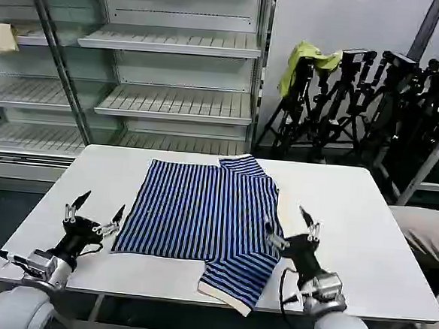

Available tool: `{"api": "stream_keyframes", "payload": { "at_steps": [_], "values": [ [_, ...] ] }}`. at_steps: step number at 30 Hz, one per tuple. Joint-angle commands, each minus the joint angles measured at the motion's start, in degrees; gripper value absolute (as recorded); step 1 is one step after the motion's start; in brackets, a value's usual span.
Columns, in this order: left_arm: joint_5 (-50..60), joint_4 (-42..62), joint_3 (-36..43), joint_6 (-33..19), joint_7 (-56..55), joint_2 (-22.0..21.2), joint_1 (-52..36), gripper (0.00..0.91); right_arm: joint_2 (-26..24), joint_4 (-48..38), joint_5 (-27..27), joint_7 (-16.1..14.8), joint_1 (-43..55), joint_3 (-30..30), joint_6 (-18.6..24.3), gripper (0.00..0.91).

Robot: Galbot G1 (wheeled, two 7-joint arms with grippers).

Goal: Fold and organize the clothes.

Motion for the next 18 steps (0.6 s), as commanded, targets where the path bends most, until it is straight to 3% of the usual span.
{"api": "stream_keyframes", "payload": {
  "at_steps": [1,11,18],
  "values": [
    [-12.09,-0.26,-0.89,16.07,-1.21,1.72,4.00,0.907,-2.55,5.24,1.77,1.09,-10.40,-0.42,-4.90,0.907],
    [-14.75,3.01,-2.72,16.10,-1.20,2.89,2.39,0.907,0.83,3.65,2.11,4.82,-9.98,-3.87,-10.50,0.907],
    [-18.40,1.65,-2.87,16.07,0.54,2.49,1.82,0.907,1.48,3.03,2.37,4.78,-9.46,-5.19,-10.48,0.907]
  ]
}}
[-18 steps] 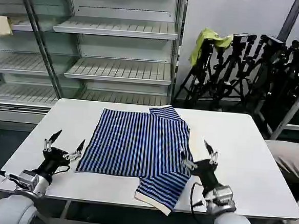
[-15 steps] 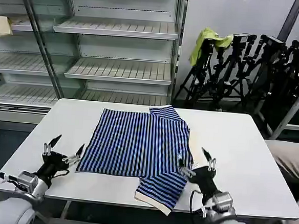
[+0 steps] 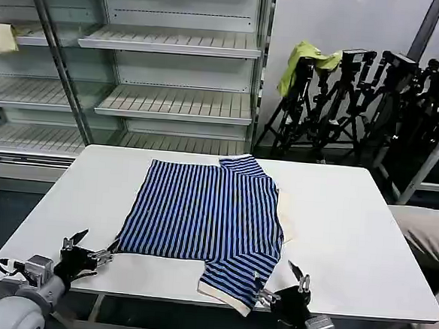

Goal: Fold and organize the clothes.

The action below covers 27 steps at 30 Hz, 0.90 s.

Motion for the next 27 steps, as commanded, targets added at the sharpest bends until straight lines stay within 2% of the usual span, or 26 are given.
{"api": "stream_keyframes", "payload": {
  "at_steps": [1,9,22,23,24,25,26,27],
  "values": [
    [-6.31,0.22,-0.63,3.24,1.10,0.60,-0.32,0.907,0.49,0.72,0.70,1.11,-1.97,-1.71,-2.62,0.907],
    [-3.68,1.63,0.41,3.22,1.27,0.30,-1.11,0.907,0.68,0.56,0.65,2.33,-2.43,-2.25,-2.66,0.907],
    [-1.56,2.59,1.49,3.21,0.80,0.15,-1.05,0.907,1.11,0.10,0.49,2.46,-3.06,-3.82,-2.76,0.907],
    [-1.42,2.63,1.62,3.23,0.74,0.15,-1.07,0.907,1.10,-0.19,0.52,2.82,-3.02,-3.79,-2.76,0.836],
    [-1.36,2.69,1.67,3.22,0.92,0.10,-0.98,0.907,1.13,-0.33,0.61,3.02,-2.97,-3.75,-2.73,0.584],
    [-1.37,2.68,1.67,3.22,1.04,0.13,-0.92,0.897,1.12,-0.35,0.66,3.07,-2.96,-3.64,-2.72,0.000],
    [-1.42,2.66,1.66,3.22,1.15,0.12,-0.84,0.574,1.10,-0.28,0.99,3.08,-2.94,-3.54,-2.71,0.000],
    [-1.48,2.64,1.72,3.21,1.22,0.06,-0.84,0.403,1.04,-0.13,1.59,3.13,-2.89,-3.46,-2.73,0.000]
  ]
}}
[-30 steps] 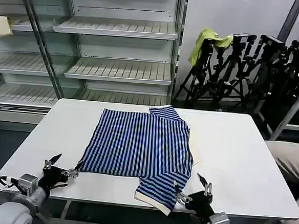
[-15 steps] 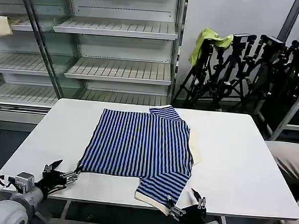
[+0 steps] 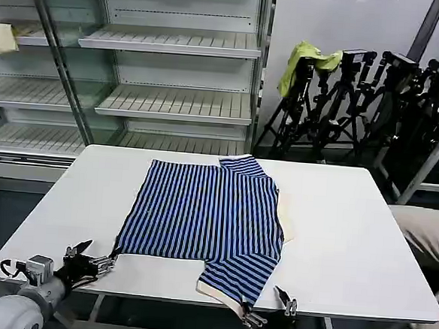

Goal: Fold and organize the clothes.

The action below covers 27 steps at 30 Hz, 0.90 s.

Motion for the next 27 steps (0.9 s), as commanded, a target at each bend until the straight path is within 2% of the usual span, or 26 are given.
{"api": "stream_keyframes", "payload": {
  "at_steps": [1,2,3,18,27],
  "values": [
    [0.50,0.54,0.31,0.35,0.58,-0.11,0.12,0.151,0.05,-0.38,1.21,0.69,-0.28,-0.42,-0.49,0.000],
    [0.49,0.52,0.31,0.34,0.65,-0.16,0.08,0.020,0.05,-0.38,1.29,0.70,-0.27,-0.40,-0.50,0.000],
    [0.41,0.43,0.41,0.34,0.73,-0.20,0.04,0.010,0.04,-0.43,1.45,0.70,-0.17,-0.40,-0.48,0.000],
    [-0.01,-0.29,1.61,-0.82,0.69,-0.71,-0.66,0.010,0.00,-0.45,2.45,0.19,1.13,-0.63,-0.08,0.000],
    [0.08,-0.82,1.34,-2.75,0.75,0.16,-3.55,0.010,-0.49,0.20,0.91,-1.46,5.40,0.01,6.14,0.000]
  ]
}}
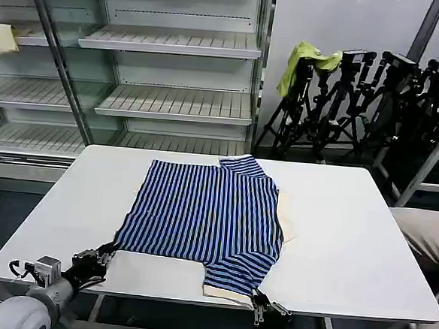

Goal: Fold and organize the clothes.

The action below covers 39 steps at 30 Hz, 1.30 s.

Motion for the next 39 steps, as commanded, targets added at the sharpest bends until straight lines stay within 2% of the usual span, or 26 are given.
{"api": "stream_keyframes", "payload": {
  "at_steps": [1,5,12,14,22,29,39],
  "values": [
    [-0.16,-0.39,-0.43,-1.43,-0.06,0.82,-2.97,0.010,0.16,0.82,-0.54,-0.88,3.75,0.75,4.74,0.000],
    [-1.08,0.30,1.08,-1.26,-0.93,1.09,-7.99,0.010,-0.25,0.38,0.80,-1.58,8.80,2.08,4.01,0.000],
    [-1.01,4.99,5.92,-1.28,-2.10,0.86,-16.09,0.010,-1.21,-6.56,3.17,-2.62,19.90,1.77,3.60,0.000],
    [-1.94,6.42,6.87,-1.27,-2.45,0.51,-18.32,0.010,-1.62,-9.93,5.68,-2.55,23.71,1.38,3.60,0.000],
    [-4.28,9.74,8.89,-1.26,-2.59,0.21,-21.97,0.010,-2.32,-16.52,7.99,-4.18,33.29,0.97,3.17,0.000],
    [-4.06,11.98,11.57,-1.03,-2.55,-0.45,-23.69,0.010,-1.37,-22.44,6.39,-5.03,36.61,0.11,3.48,0.000],
    [-3.84,17.75,13.62,-1.16,-2.69,-0.75,-27.74,0.010,-1.15,-25.29,6.52,-5.77,36.98,-0.35,3.74,0.000]
  ]
}}
